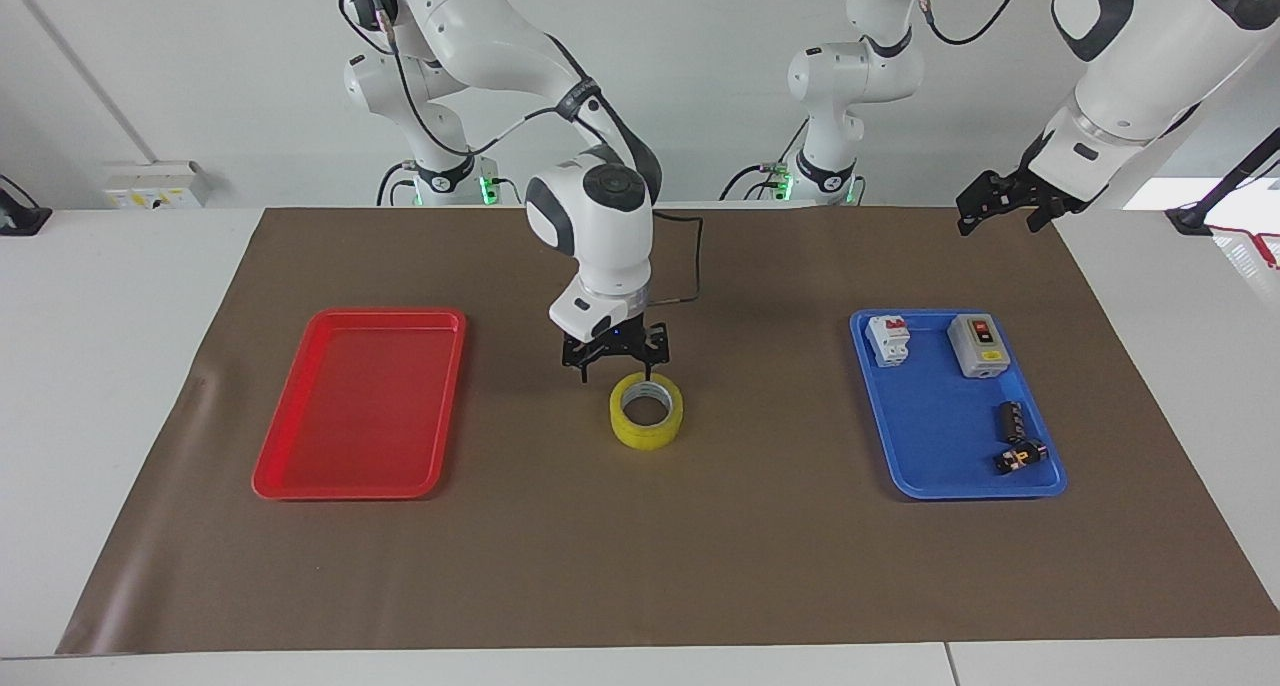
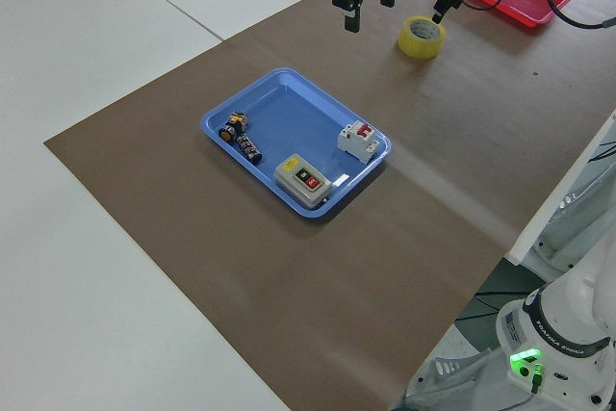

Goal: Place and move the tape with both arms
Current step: 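Grasp the yellow tape roll with the right gripper and lift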

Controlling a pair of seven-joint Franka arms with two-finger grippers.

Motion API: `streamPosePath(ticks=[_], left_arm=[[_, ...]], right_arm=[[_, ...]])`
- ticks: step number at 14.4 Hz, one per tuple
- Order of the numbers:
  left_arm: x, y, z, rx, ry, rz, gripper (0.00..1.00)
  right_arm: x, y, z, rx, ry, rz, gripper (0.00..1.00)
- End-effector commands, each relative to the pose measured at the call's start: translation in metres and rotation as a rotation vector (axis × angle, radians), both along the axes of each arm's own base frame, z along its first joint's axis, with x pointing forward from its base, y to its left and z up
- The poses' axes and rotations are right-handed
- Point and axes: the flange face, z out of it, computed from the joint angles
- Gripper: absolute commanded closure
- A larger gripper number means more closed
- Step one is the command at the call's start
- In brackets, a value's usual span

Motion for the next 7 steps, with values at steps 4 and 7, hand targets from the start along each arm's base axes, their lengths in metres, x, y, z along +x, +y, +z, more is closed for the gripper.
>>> streamPosePath(ticks=[4, 7], left_arm=[[-0.010, 0.002, 0.012, -0.014, -0.023, -0.014, 0.00], [-0.010, -0.003, 0.011, -0.015, -0.031, -0.020, 0.00]], right_arm=[[0.015, -0.008, -0.025, 0.021, -0.050, 0.039, 0.00], [0.014, -0.008, -0.042, 0.016, -0.045, 0.091, 0.00]])
